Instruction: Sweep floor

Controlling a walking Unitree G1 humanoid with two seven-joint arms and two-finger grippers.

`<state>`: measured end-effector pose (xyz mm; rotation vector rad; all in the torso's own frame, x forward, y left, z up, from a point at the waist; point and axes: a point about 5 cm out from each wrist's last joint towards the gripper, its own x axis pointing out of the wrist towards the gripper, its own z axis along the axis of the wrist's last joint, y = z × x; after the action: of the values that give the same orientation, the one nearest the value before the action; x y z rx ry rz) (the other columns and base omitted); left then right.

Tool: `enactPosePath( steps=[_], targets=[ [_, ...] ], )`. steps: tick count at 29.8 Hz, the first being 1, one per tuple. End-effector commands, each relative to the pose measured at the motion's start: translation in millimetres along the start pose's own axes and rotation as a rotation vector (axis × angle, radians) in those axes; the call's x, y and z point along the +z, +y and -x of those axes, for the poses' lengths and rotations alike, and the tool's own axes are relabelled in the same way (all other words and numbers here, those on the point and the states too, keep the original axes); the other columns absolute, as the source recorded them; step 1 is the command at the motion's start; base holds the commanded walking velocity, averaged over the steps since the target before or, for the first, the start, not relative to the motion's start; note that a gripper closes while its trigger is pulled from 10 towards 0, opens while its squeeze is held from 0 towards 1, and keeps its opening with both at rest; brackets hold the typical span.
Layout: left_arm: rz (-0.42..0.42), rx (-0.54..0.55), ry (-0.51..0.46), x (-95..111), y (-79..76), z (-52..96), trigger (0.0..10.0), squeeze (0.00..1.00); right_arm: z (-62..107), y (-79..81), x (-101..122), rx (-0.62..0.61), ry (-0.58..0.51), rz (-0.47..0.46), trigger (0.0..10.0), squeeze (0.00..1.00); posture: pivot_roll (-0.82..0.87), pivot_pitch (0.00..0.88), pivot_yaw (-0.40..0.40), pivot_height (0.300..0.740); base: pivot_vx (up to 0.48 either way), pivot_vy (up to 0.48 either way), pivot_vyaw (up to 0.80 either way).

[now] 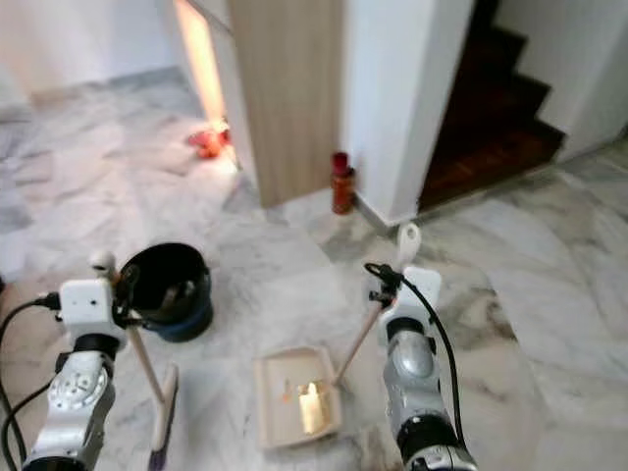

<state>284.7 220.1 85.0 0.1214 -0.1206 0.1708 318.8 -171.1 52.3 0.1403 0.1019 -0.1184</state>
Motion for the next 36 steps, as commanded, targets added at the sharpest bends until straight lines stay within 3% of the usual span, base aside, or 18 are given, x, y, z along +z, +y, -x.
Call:
enactPosePath(
  steps=[1, 10, 22, 36],
  targets=[
    [-0.01, -0.001, -0.039, 9.2, 2.4, -4.5, 10.0, 0.0, -5.6, 6.4, 12.3, 0.017, -0.051, 0.001, 10.0, 0.0, 0.12, 0.0, -0.027, 0.74, 0.0, 0.311, 0.0],
    [-0.023, -0.002, -0.032, 6.9, 1.5, -2.2, 10.0, 0.0, -5.7, 6.3, 12.8, 0.018, -0.052, -0.004, 10.0, 0.0, 0.12, 0.0, -0.029, 0.74, 0.0, 0.035, 0.0],
    [-0.017, 0.012, -0.021, 5.4, 3.5, -1.0, 10.0, 0.0, -5.6, 7.2, 12.8, 0.024, -0.052, 0.001, 10.0, 0.0, 0.13, 0.0, -0.031, 0.74, 0.0, 0.31, 0.65],
    [-0.025, -0.011, -0.016, 5.5, 0.2, -0.7, 10.0, 0.0, -5.0, 5.1, 10.7, 0.018, -0.037, -0.011, 10.0, 0.0, 0.13, 0.0, -0.032, 0.74, 0.0, 0.048, 0.0]
  ],
)
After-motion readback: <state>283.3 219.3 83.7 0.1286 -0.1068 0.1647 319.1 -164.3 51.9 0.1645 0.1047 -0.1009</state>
